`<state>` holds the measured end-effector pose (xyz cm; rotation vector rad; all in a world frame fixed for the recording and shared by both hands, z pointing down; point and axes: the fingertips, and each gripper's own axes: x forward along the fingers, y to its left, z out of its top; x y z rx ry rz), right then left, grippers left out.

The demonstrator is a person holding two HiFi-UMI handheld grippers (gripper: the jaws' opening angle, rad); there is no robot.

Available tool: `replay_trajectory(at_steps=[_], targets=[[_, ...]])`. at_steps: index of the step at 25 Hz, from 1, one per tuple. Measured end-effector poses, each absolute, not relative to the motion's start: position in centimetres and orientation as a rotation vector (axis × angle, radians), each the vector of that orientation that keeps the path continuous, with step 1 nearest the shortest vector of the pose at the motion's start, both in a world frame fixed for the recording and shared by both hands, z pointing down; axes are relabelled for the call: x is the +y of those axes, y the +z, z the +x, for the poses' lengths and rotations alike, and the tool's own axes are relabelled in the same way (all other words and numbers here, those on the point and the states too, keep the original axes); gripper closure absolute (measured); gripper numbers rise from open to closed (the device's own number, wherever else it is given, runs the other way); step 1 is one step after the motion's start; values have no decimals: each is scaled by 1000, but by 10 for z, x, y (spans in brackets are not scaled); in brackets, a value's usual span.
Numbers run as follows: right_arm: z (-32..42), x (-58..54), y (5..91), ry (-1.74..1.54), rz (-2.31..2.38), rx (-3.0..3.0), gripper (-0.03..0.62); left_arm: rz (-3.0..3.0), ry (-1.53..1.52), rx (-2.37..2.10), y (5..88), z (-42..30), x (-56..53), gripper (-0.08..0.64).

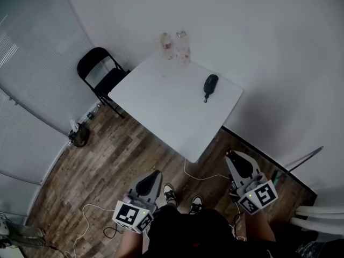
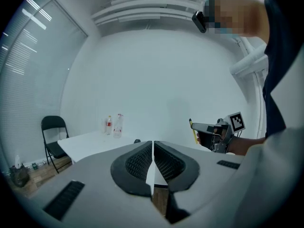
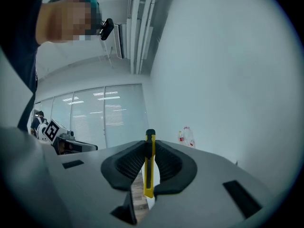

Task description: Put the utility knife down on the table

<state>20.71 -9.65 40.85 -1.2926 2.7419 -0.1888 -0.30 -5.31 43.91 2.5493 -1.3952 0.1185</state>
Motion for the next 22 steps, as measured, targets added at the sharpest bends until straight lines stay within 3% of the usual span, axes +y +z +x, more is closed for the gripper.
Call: replay_trajectory(at_steps=[10,22], targets=[[197,-165,400,-149,-1458,2713,518,2613,98,-1291,435,-22,-151,529],[112,-277,410,-169,-1627,2715,517,2720,91,-1122,440,-95,-264,529]])
